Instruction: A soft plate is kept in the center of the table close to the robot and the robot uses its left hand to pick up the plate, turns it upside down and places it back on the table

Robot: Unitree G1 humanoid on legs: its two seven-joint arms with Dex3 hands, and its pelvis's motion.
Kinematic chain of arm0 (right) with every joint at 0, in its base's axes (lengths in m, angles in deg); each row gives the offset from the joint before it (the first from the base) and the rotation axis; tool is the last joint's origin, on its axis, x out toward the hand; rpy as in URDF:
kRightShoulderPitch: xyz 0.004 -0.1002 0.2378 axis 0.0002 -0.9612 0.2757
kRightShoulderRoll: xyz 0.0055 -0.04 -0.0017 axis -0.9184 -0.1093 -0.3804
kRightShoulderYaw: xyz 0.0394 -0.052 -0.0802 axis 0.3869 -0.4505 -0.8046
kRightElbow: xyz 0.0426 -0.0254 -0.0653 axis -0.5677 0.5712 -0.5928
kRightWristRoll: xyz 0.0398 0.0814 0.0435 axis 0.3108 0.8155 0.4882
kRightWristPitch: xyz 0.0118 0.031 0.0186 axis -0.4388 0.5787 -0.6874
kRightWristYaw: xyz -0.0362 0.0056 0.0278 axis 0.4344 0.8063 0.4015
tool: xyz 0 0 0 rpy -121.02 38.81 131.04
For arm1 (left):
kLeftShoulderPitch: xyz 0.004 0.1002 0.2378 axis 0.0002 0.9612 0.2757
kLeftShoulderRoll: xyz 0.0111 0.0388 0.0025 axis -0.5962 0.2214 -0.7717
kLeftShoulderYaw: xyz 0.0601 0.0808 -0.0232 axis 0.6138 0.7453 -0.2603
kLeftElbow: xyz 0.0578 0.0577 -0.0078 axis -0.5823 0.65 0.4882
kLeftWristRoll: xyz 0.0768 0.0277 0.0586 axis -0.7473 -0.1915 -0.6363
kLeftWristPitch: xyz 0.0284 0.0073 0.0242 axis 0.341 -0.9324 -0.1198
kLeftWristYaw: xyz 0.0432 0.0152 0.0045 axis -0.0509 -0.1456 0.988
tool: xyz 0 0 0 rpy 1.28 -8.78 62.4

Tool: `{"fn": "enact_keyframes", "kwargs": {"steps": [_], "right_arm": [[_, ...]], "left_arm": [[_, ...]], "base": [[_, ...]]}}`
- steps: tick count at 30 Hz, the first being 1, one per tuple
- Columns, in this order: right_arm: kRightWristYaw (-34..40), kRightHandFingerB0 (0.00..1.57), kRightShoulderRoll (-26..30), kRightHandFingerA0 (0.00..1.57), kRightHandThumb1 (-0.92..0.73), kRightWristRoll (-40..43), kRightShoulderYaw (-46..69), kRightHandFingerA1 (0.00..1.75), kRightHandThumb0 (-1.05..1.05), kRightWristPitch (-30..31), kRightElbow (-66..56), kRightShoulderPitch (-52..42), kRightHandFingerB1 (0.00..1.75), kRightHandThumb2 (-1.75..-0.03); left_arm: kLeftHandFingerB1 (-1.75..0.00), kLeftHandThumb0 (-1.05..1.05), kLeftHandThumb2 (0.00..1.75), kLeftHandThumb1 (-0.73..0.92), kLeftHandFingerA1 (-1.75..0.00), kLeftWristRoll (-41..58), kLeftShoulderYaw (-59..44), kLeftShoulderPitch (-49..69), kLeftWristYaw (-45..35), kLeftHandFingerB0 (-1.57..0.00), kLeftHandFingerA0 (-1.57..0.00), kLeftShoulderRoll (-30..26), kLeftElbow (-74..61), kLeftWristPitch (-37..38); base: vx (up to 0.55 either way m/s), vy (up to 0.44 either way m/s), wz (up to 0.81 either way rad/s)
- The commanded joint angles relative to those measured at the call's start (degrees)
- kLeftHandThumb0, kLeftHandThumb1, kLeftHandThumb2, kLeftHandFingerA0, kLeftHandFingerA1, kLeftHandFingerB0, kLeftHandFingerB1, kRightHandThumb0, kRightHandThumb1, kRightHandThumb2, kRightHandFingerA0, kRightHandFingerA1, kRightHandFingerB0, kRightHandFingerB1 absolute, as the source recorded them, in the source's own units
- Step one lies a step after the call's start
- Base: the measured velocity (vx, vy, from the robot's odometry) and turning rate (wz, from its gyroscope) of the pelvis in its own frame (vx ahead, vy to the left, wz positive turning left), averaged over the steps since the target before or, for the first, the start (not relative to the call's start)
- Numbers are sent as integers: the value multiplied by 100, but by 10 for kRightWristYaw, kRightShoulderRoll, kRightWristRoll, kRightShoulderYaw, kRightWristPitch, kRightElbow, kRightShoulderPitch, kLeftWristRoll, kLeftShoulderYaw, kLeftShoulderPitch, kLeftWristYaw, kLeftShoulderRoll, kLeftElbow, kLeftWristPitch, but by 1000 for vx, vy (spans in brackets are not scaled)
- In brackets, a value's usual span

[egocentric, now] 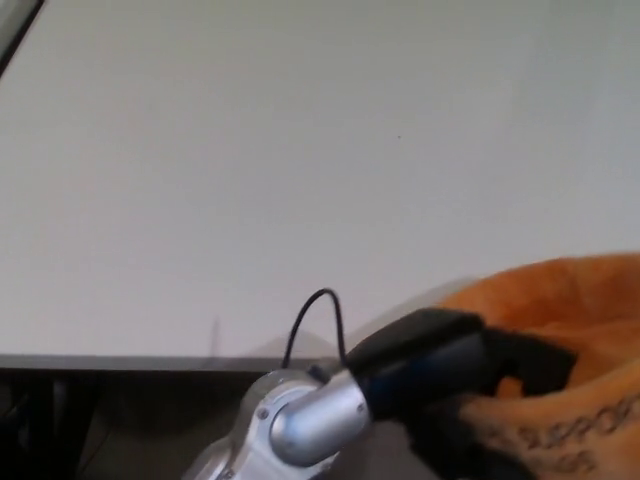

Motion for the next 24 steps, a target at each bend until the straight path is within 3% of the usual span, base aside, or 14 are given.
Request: {"fn": "enact_keyframes", "kwargs": {"steps": [1,3,4,11,17,19,22,24], "right_arm": [[1,14,23,35,-71,-13,-1,50,-69,29,-33,-30,43,-100],[-2,16,22,38,-71,-11,-1,50,-73,26,-28,-28,43,-100],[-2,15,22,37,-71,-12,-1,50,-74,25,-27,-28,43,-100],[-9,17,22,38,-70,-1,2,51,-73,19,-9,-19,43,-100],[-16,16,17,39,-72,-11,-2,50,-72,-17,37,-2,43,-100],[-18,16,20,40,-71,-8,-1,51,-72,-10,34,-3,43,-100],[-16,16,26,40,-71,-8,1,51,-72,0,21,-7,43,-100],[-16,16,27,38,-72,-9,-1,51,-72,7,19,-9,43,-100]], "left_arm": [[-140,-29,89,34,-146,374,-145,-40,12,-118,-129,223,-70,-283],[-140,-31,90,32,-147,428,-181,-46,49,-118,-132,278,-69,-301],[-175,-24,81,37,-175,440,-191,-50,54,-93,-109,289,-65,-301],[-175,-29,74,45,-175,556,-278,-93,138,-82,-105,335,-41,-260],[-175,-24,69,51,-175,715,-373,-146,185,-75,-96,332,13,-195],[-175,-23,66,56,-175,756,-402,-149,201,-68,-95,329,23,-166],[-175,-24,67,58,-175,771,-421,-151,222,-72,-94,332,20,-139],[-175,-24,72,54,-175,815,-452,-154,241,-62,-92,328,25,-109]], "base": [[0,0,0],[0,0,0],[0,0,0],[0,0,0],[0,0,0],[0,0,0],[0,0,0],[0,0,0]]}}
